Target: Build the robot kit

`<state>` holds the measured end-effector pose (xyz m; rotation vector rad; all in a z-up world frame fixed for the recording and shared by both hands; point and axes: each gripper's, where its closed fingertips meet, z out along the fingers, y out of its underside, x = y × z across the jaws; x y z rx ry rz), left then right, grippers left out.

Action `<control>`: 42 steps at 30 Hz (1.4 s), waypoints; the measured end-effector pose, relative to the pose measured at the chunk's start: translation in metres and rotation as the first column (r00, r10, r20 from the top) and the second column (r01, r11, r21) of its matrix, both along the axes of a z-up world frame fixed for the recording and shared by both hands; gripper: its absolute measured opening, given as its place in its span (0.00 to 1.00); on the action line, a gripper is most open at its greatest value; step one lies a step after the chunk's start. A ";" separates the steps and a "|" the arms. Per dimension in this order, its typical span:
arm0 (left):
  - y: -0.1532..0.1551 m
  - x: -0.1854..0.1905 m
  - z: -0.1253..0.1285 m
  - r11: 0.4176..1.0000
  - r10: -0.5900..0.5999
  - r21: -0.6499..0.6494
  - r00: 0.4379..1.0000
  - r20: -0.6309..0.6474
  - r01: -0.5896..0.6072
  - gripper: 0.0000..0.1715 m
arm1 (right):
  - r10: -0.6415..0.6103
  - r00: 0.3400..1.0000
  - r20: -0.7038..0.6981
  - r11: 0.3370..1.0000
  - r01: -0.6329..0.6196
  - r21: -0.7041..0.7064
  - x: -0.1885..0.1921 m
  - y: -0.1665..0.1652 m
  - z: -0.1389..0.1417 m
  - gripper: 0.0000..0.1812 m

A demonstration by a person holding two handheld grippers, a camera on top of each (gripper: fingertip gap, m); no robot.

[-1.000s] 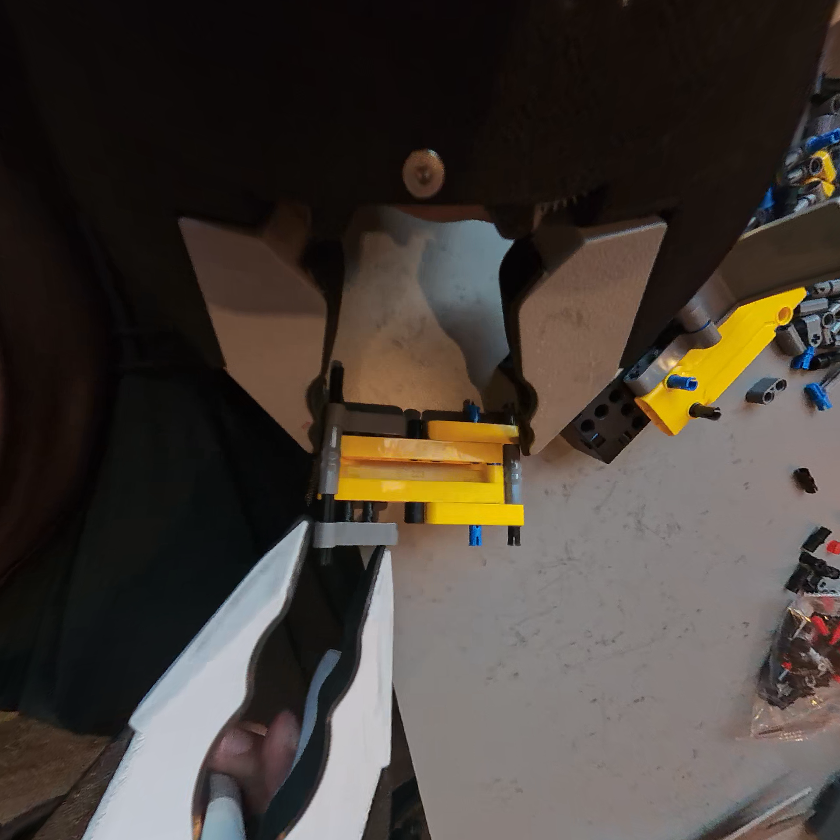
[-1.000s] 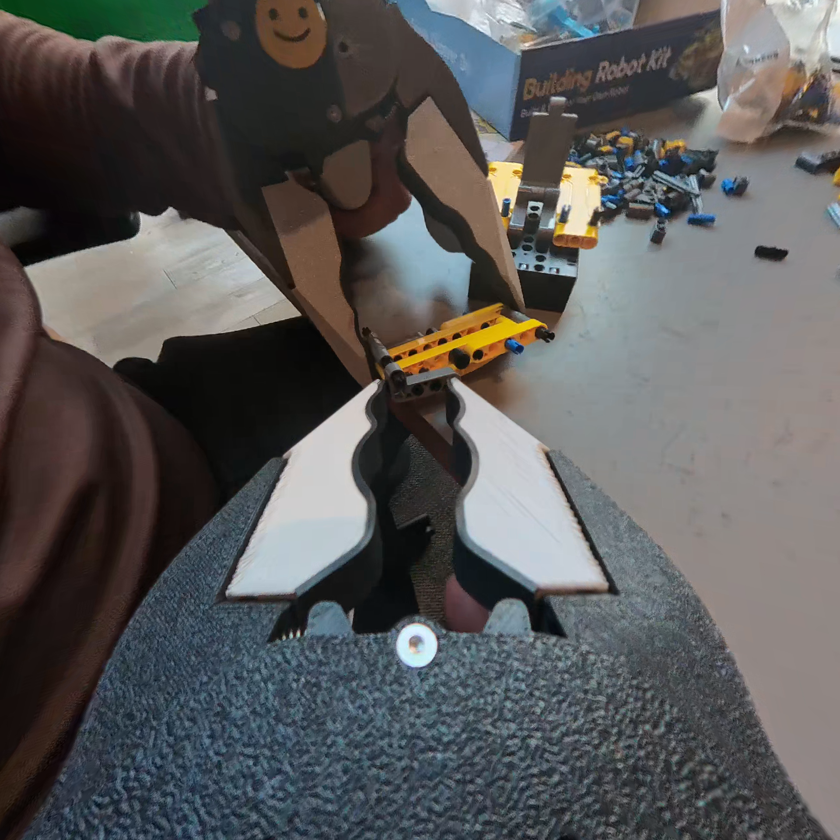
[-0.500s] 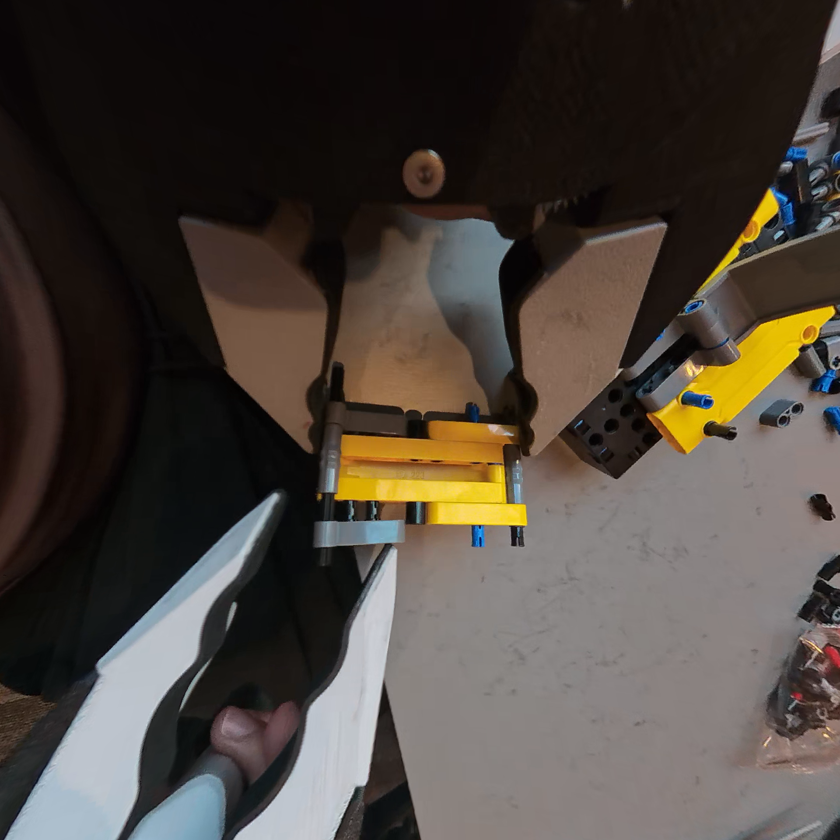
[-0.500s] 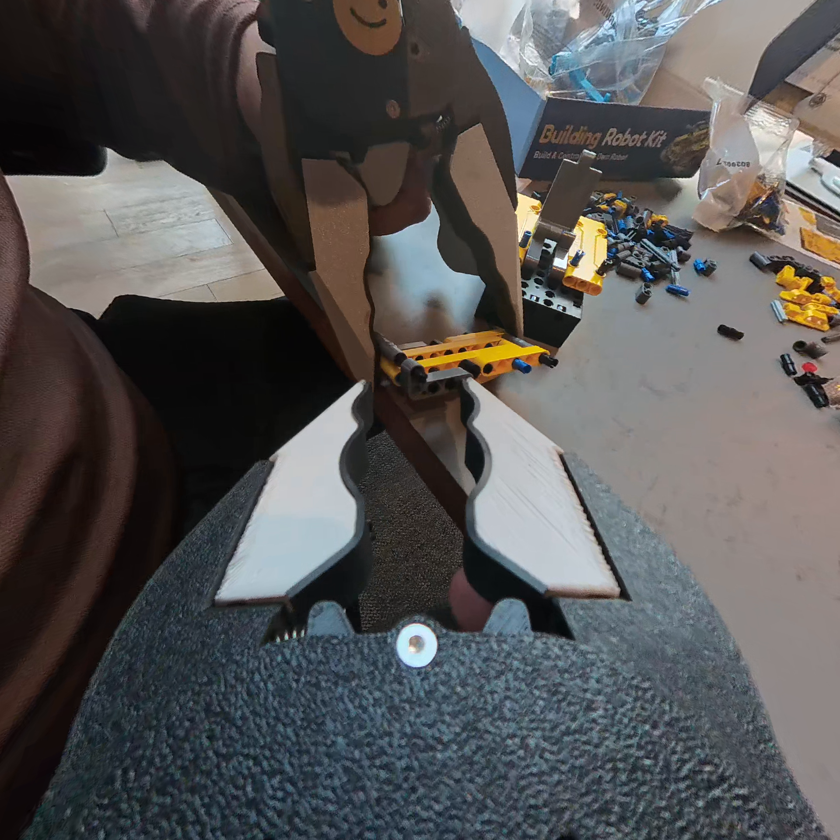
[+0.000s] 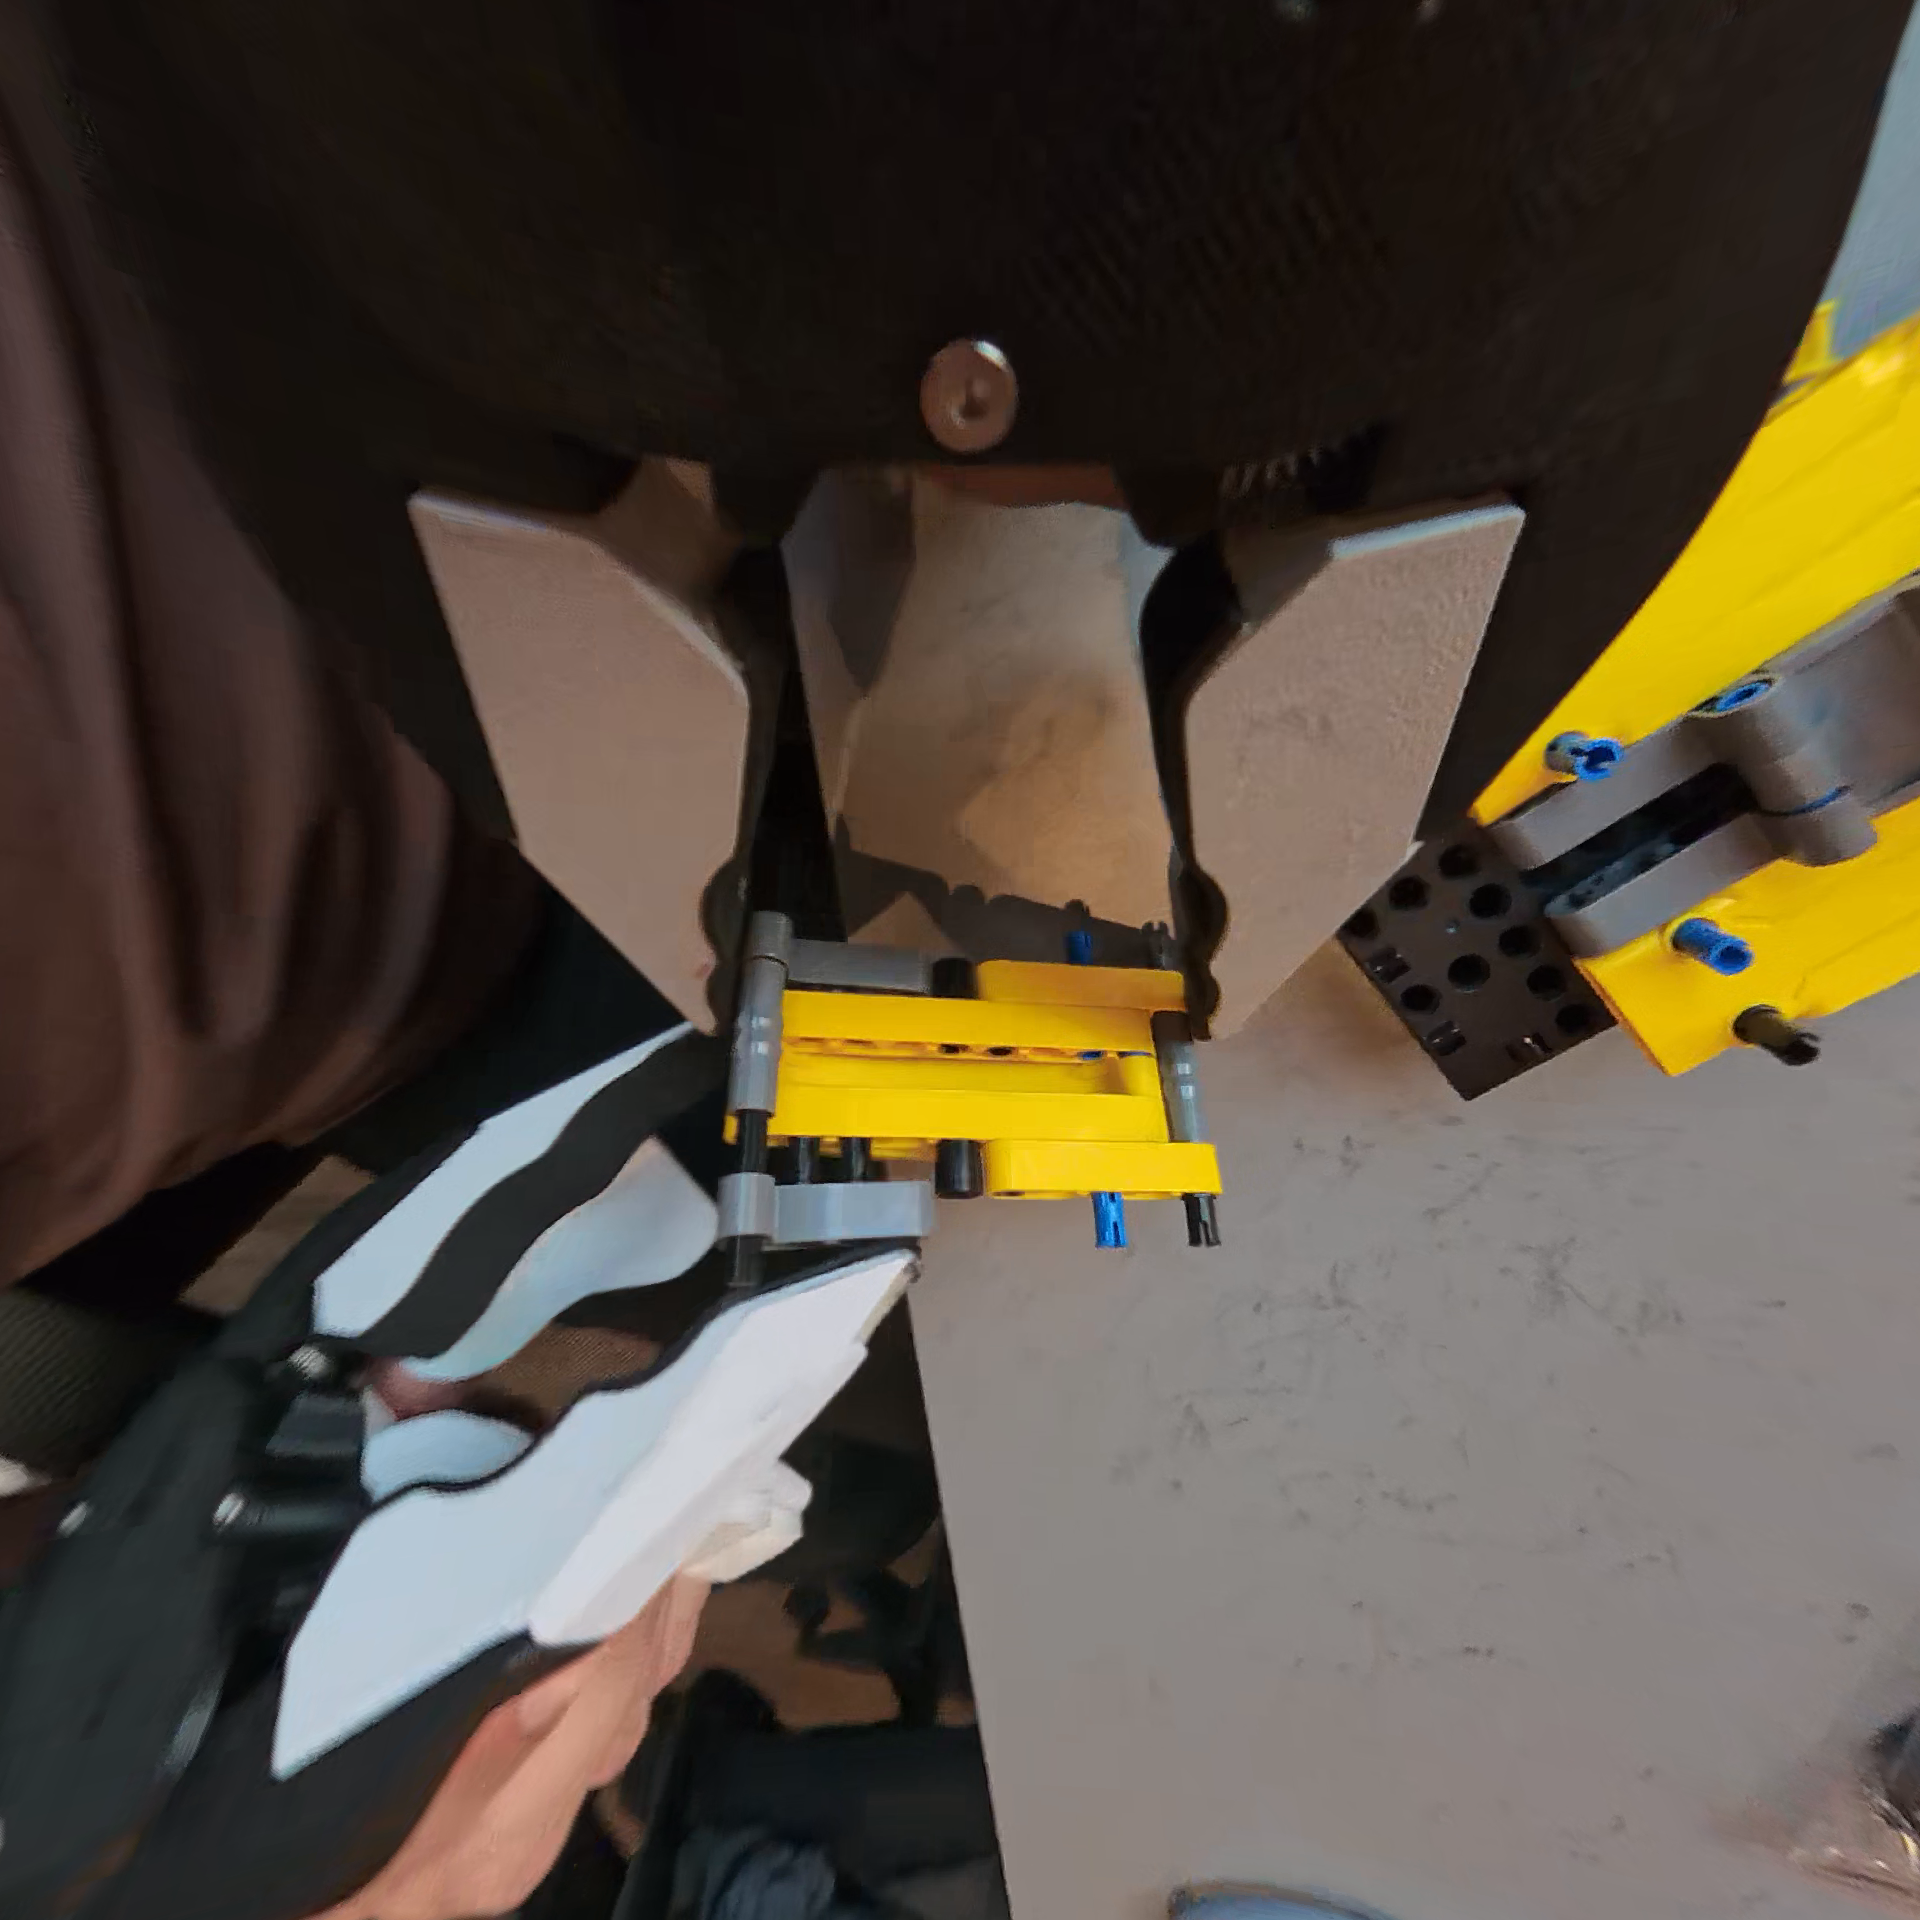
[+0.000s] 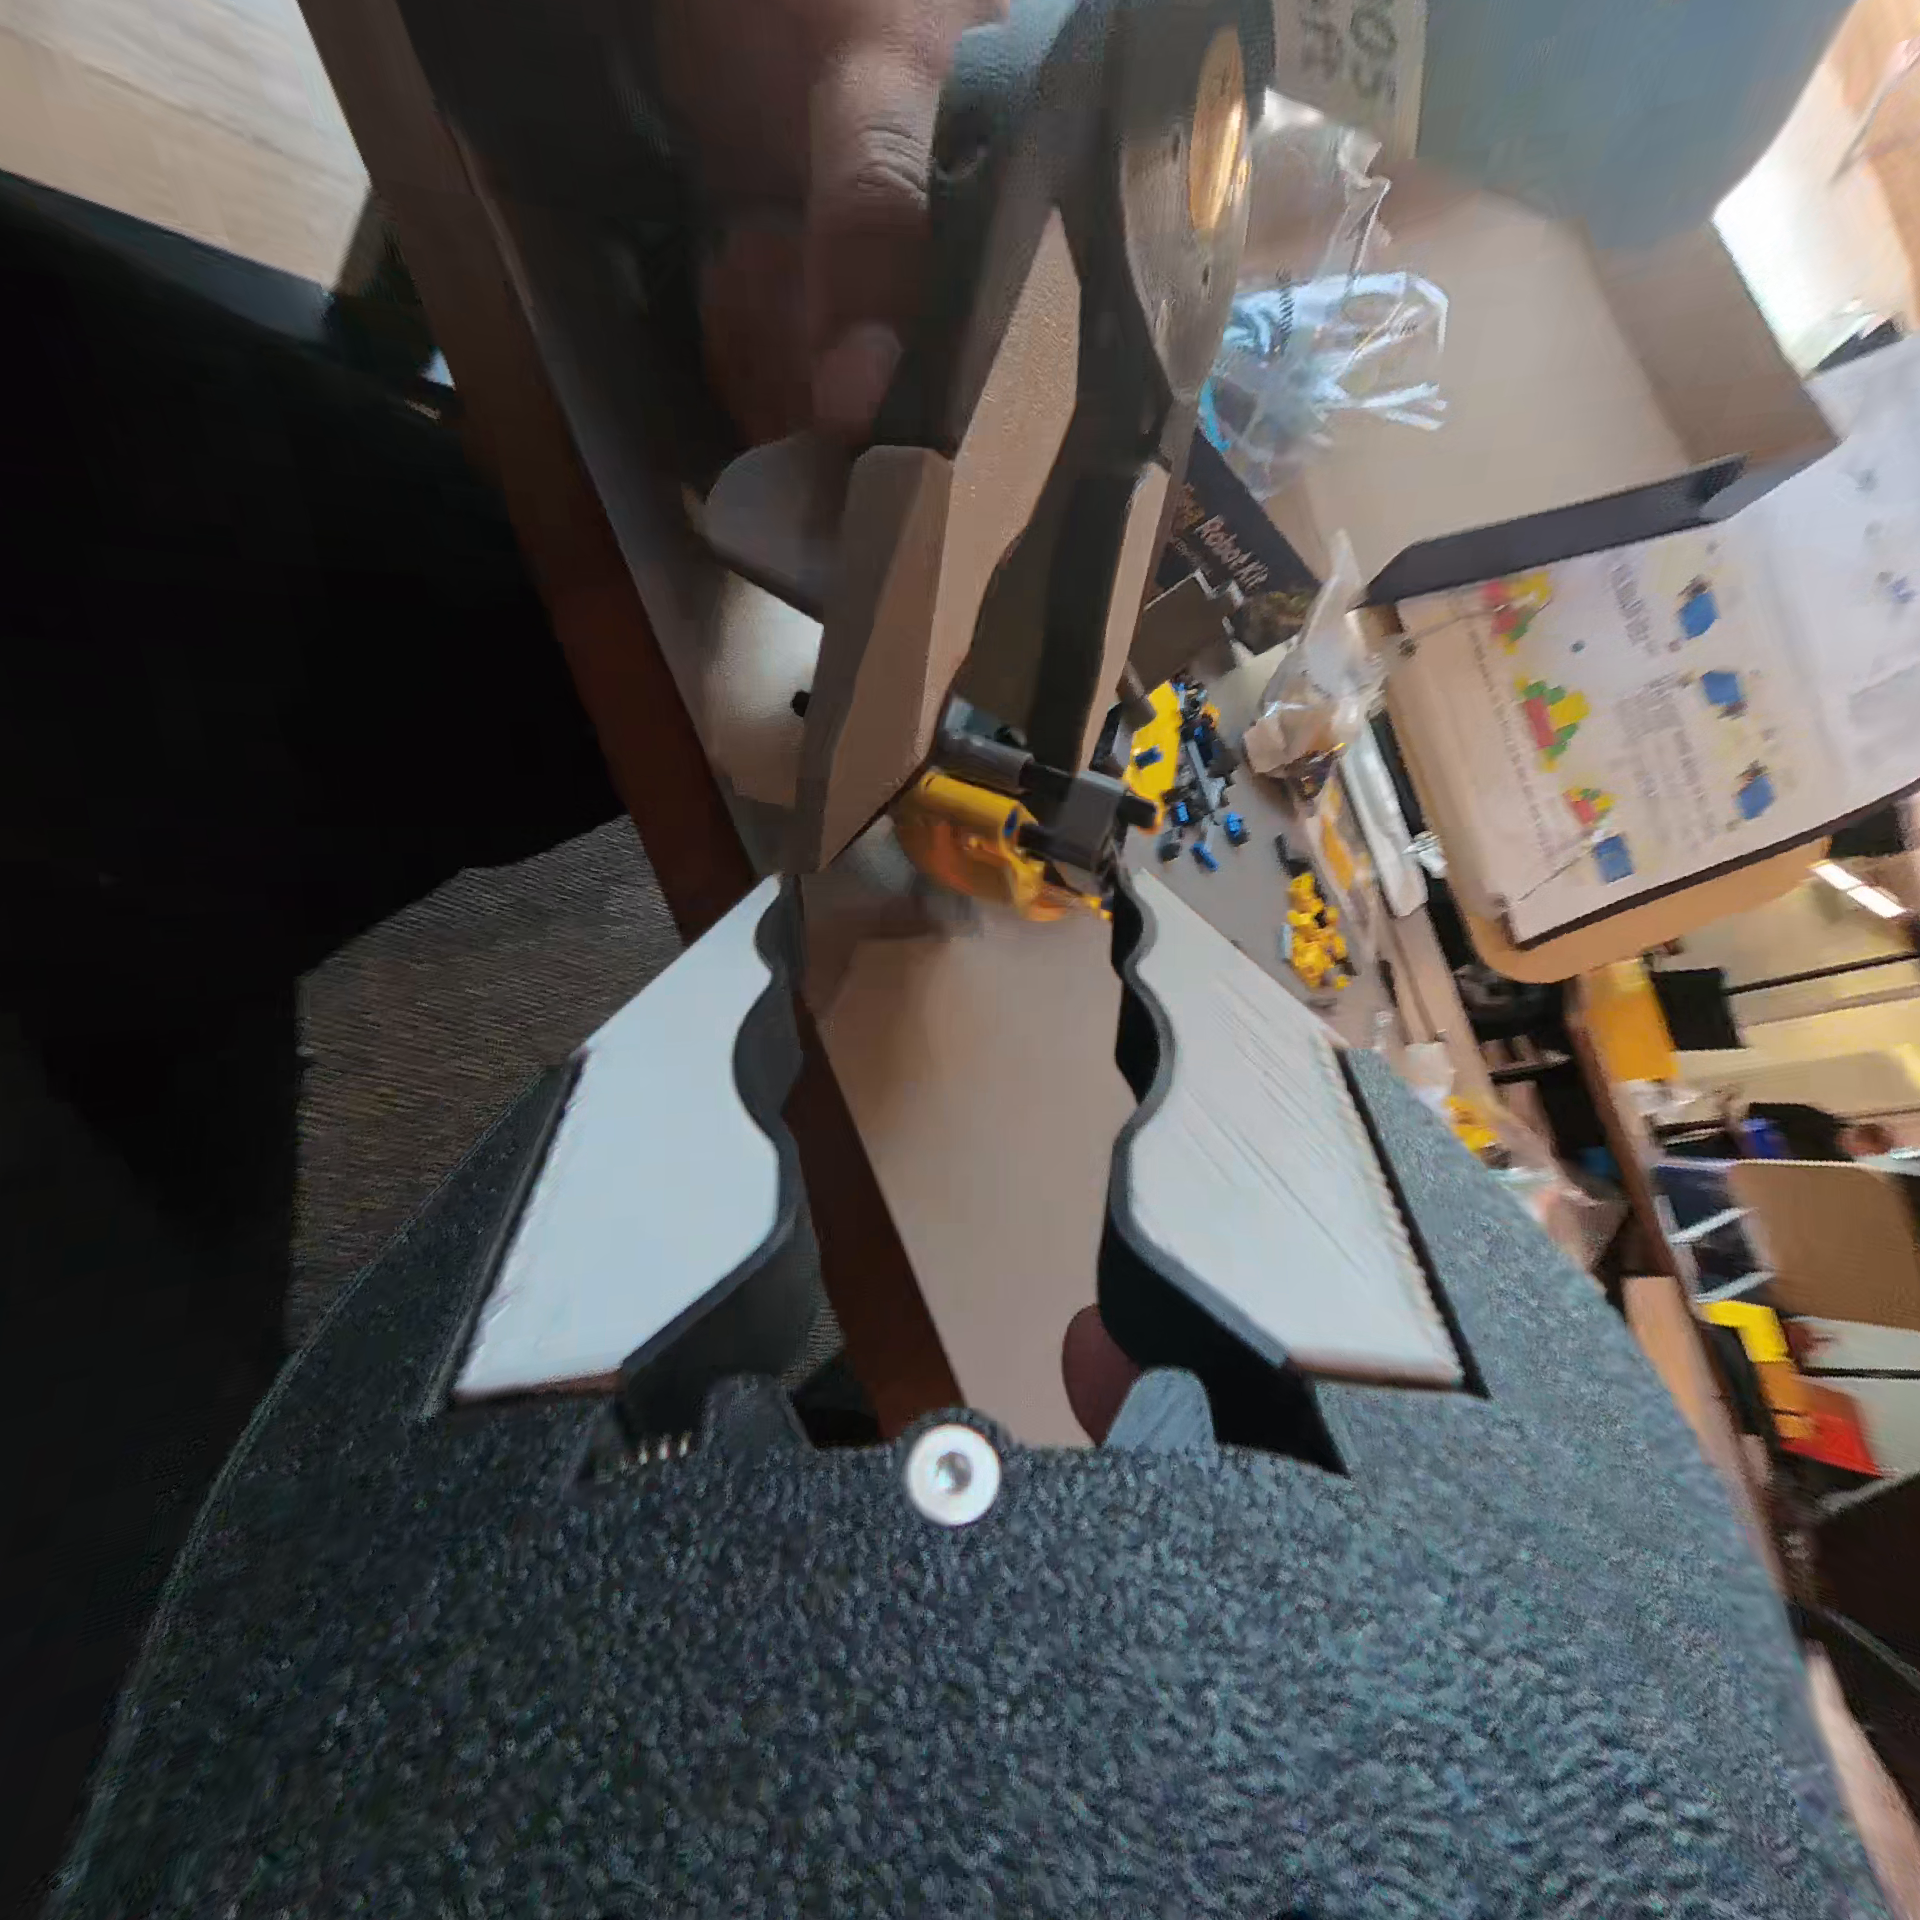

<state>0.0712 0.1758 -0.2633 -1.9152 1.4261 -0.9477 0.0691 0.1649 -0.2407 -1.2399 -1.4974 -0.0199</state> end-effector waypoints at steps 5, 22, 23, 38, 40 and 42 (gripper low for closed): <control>-0.011 0.004 0.016 0.982 -0.012 -0.187 0.991 0.137 0.038 0.48 | 0.036 0.999 -0.007 0.998 -0.036 0.056 -0.013 0.000 0.018 0.33; -0.027 0.004 0.038 0.876 -0.045 -0.443 0.947 0.317 0.190 0.48 | 0.108 0.994 0.003 0.993 -0.108 0.055 -0.024 0.002 0.036 0.31; -0.028 0.004 0.038 0.873 -0.048 -0.447 0.947 0.319 0.195 0.48 | 0.106 0.994 0.000 0.993 -0.106 0.057 -0.024 0.002 0.037 0.29; -0.020 0.000 0.023 0.864 -0.011 -0.489 0.974 0.227 0.124 0.48 | 0.083 0.997 0.007 0.997 -0.083 0.012 -0.030 0.011 0.022 0.28; -0.019 -0.002 0.019 0.869 0.003 -0.486 0.980 0.200 0.097 0.48 | 0.085 0.996 0.018 0.996 -0.085 0.017 -0.032 0.011 0.019 0.28; -0.019 -0.006 0.016 0.879 0.012 -0.471 0.984 0.180 0.075 0.47 | 0.088 0.996 0.031 0.996 -0.089 0.026 -0.034 0.012 0.017 0.28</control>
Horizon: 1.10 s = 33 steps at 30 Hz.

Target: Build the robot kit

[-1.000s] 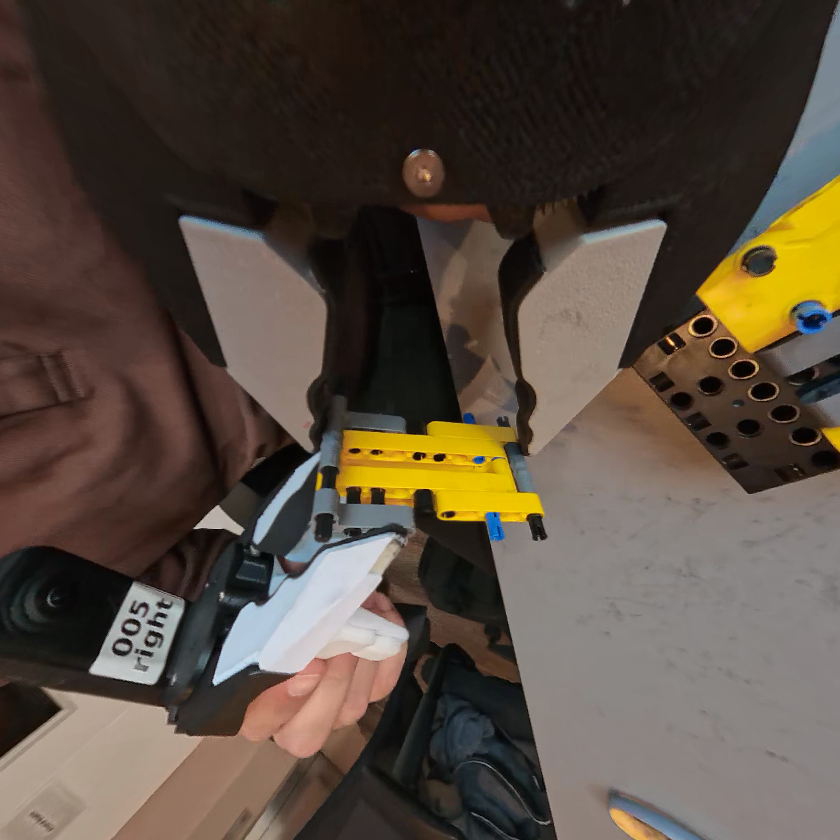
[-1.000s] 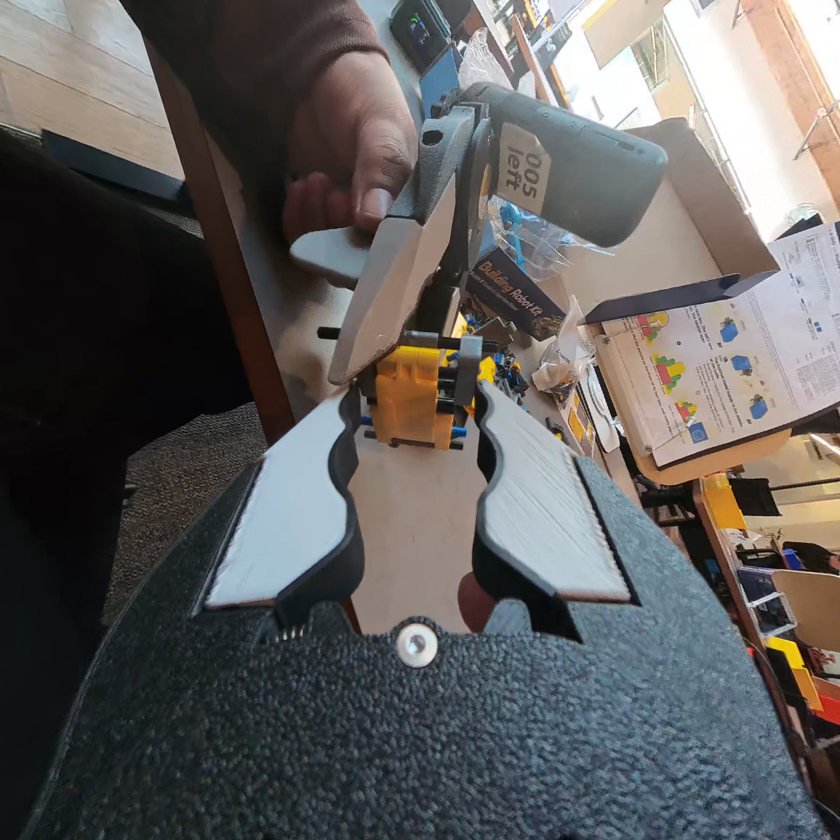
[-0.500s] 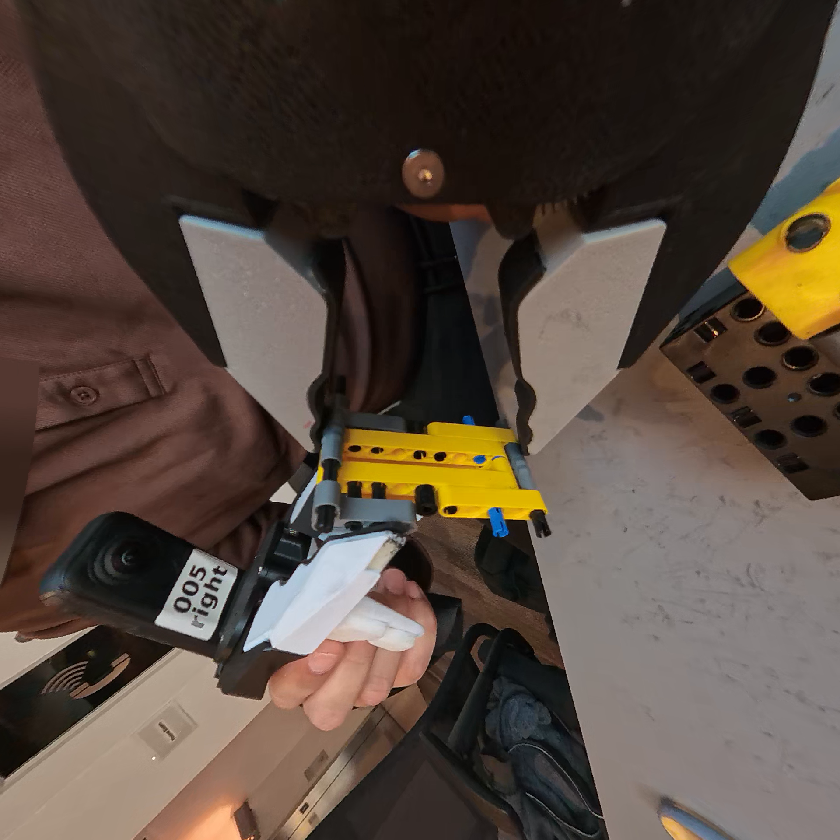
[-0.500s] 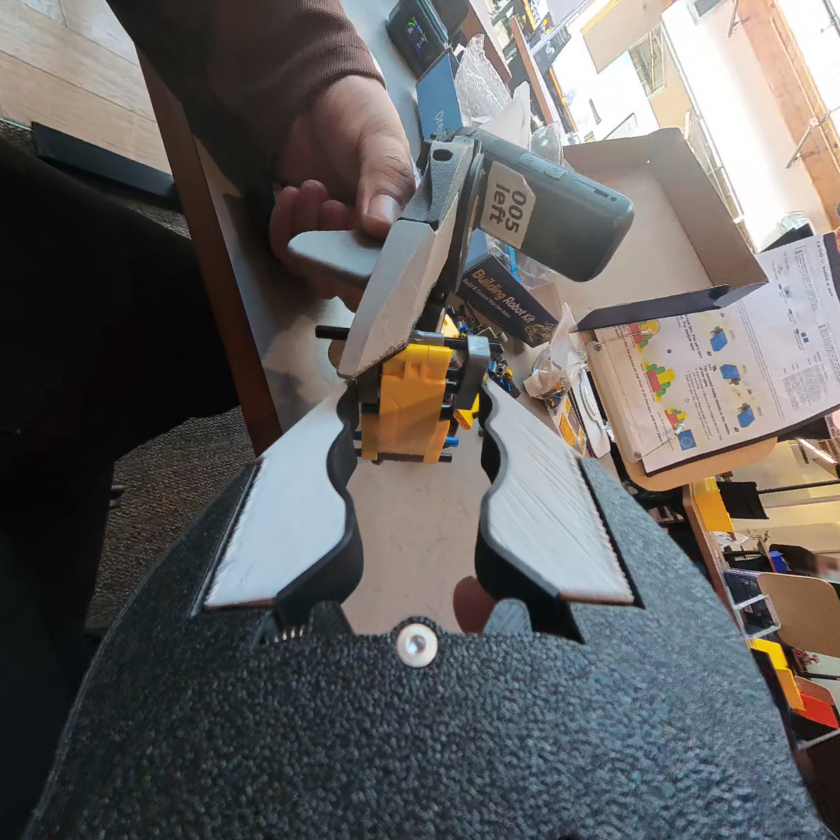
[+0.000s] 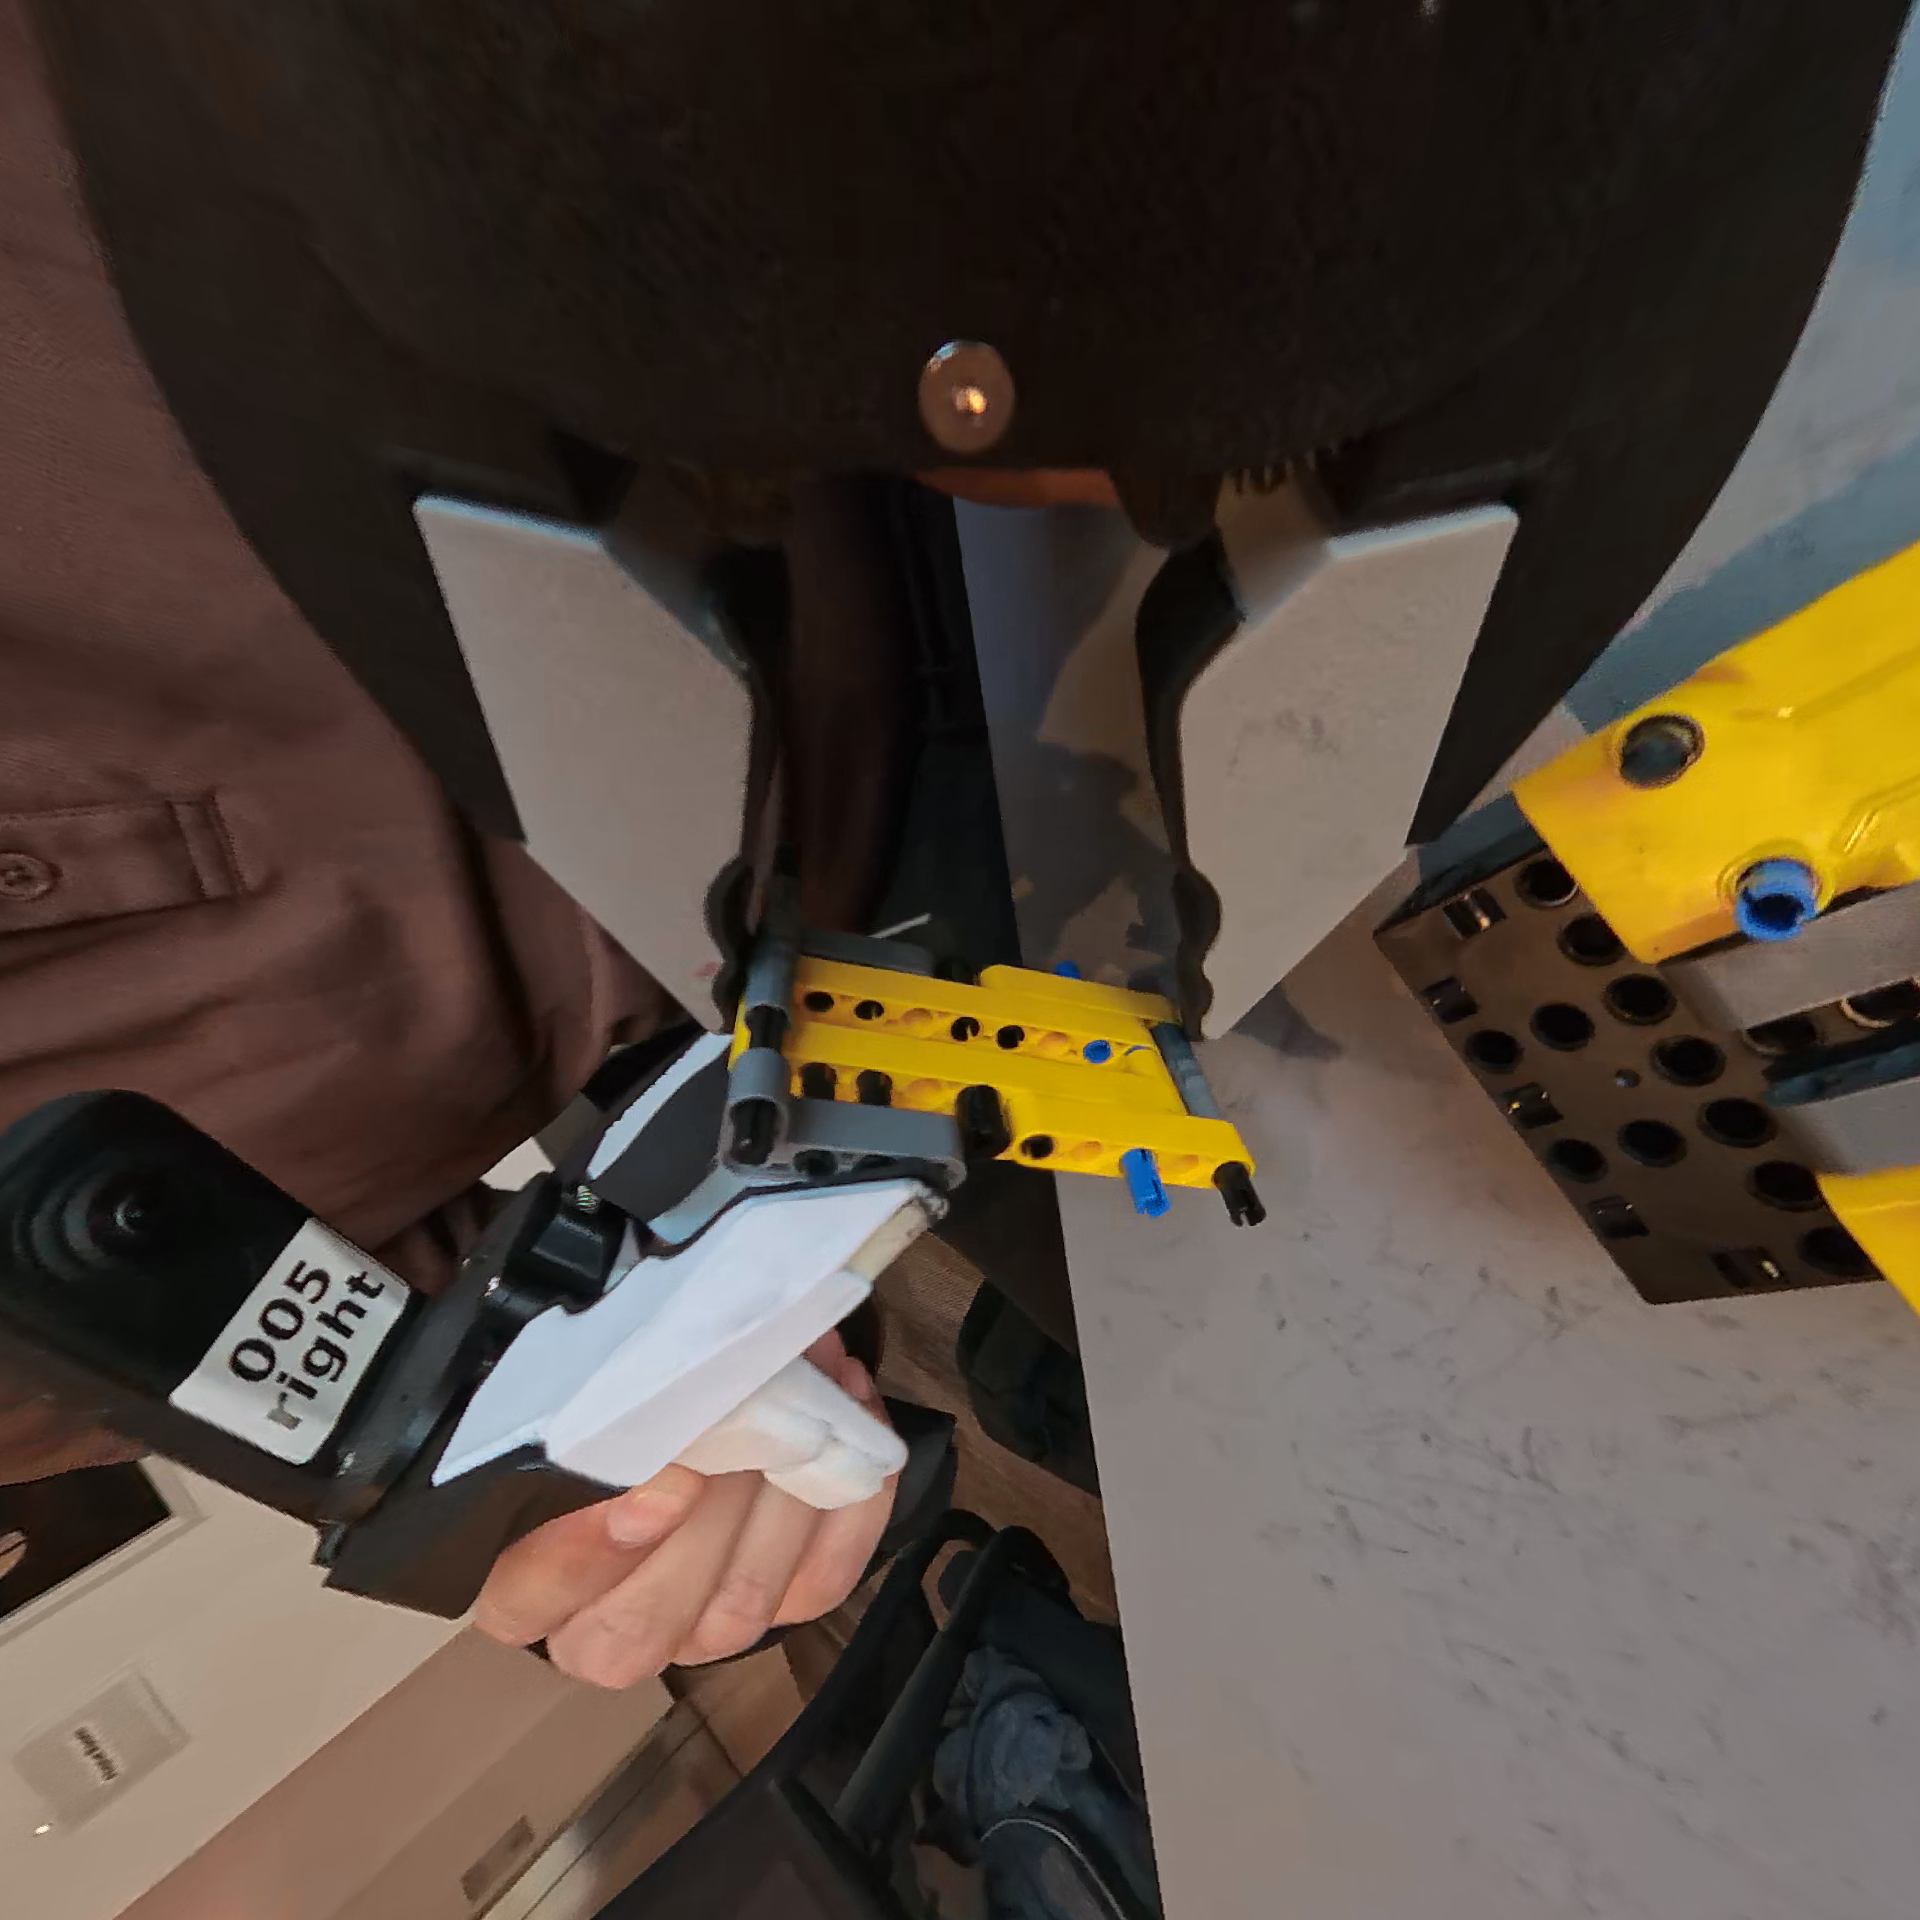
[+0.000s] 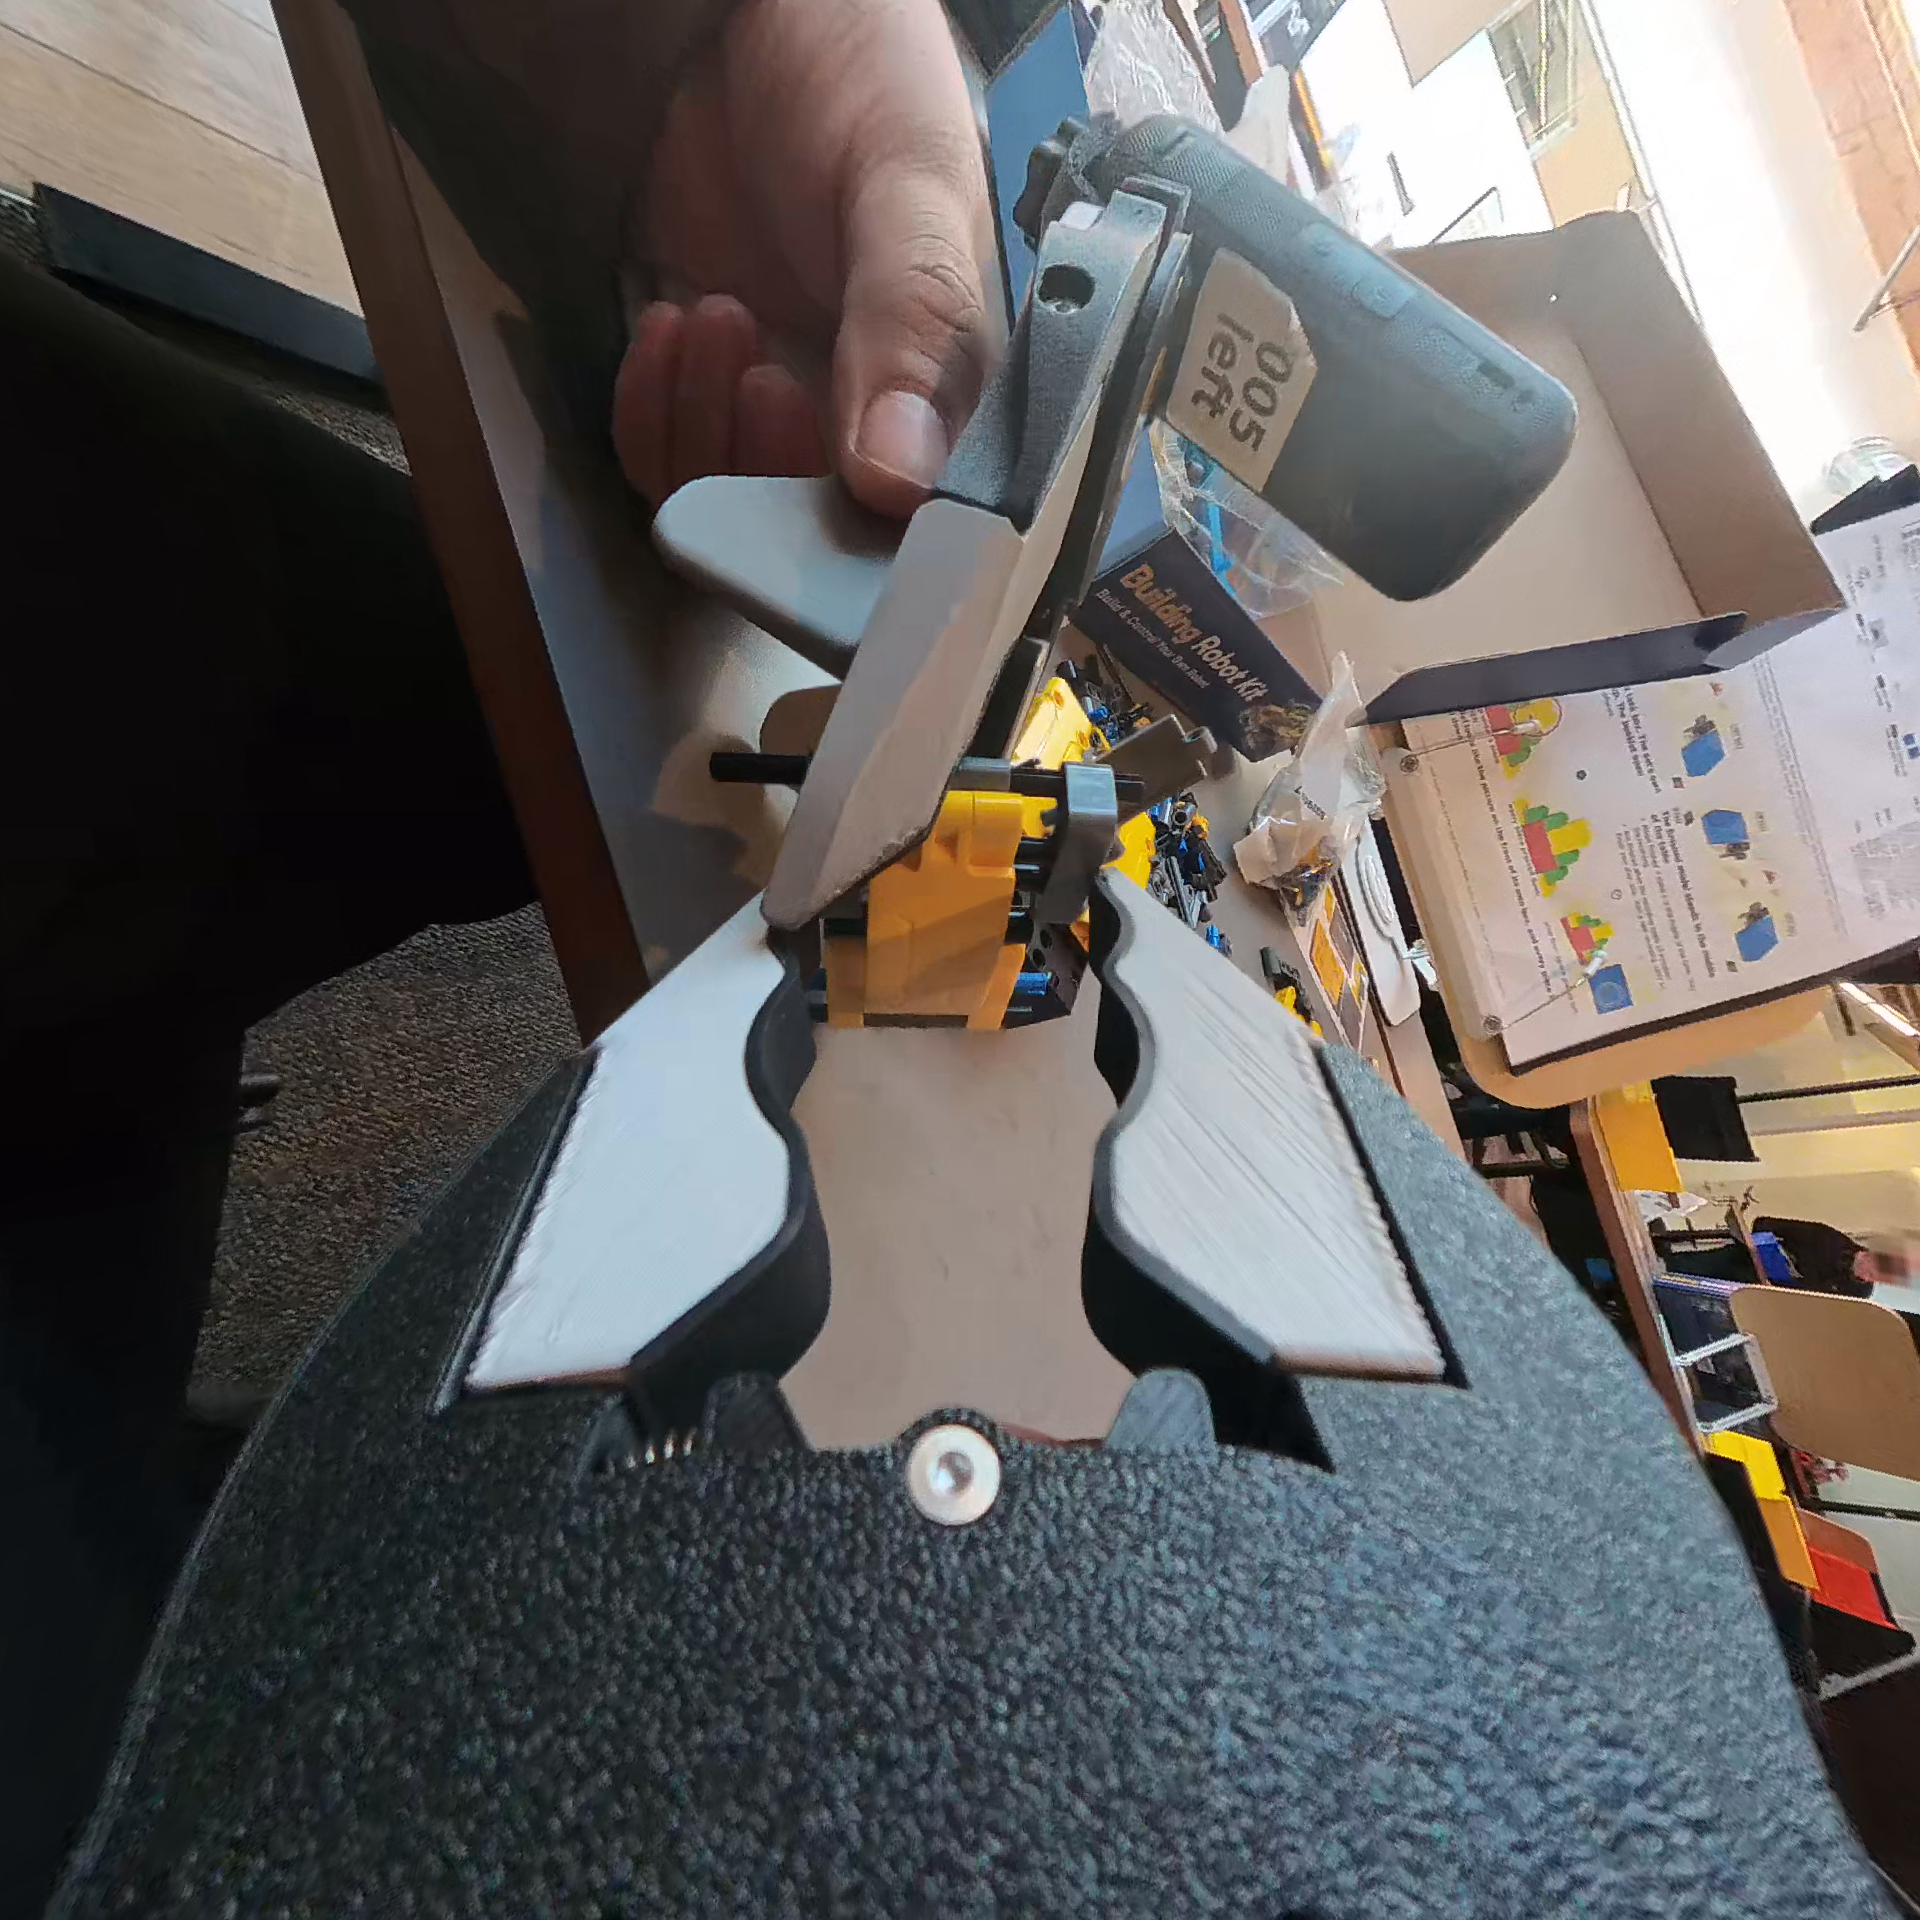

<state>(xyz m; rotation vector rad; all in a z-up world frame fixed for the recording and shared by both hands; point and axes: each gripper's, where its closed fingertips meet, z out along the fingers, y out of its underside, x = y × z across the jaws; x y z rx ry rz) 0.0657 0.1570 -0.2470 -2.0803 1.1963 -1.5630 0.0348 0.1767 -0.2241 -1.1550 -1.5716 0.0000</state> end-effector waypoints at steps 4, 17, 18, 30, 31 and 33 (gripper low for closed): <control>0.006 -0.012 -0.002 0.997 0.072 0.040 0.997 -0.035 -0.071 0.41 | -0.009 1.000 0.019 1.000 0.008 0.019 -0.001 0.005 -0.002 0.28; 0.013 -0.029 0.010 0.940 0.247 0.236 0.968 0.034 -0.248 0.08 | -0.002 0.998 0.063 1.000 0.001 0.014 -0.015 0.010 -0.012 0.28; 0.012 -0.029 0.010 0.946 0.238 0.217 0.970 0.041 -0.242 0.08 | 0.005 0.998 0.060 1.000 -0.006 0.021 -0.016 0.010 -0.012 0.28; 0.011 -0.032 0.007 0.976 0.127 0.173 0.992 0.027 -0.129 0.07 | 0.122 0.992 0.012 0.992 -0.122 -0.009 -0.021 0.008 -0.014 0.28; 0.012 -0.033 0.006 0.977 0.128 0.171 0.992 0.020 -0.129 0.07 | 0.117 0.993 0.021 0.993 -0.117 0.012 -0.022 0.010 -0.014 0.28; 0.014 -0.035 0.006 0.979 0.140 0.145 0.990 0.026 -0.142 0.07 | 0.110 0.994 0.029 0.994 -0.110 0.016 -0.023 0.011 -0.014 0.27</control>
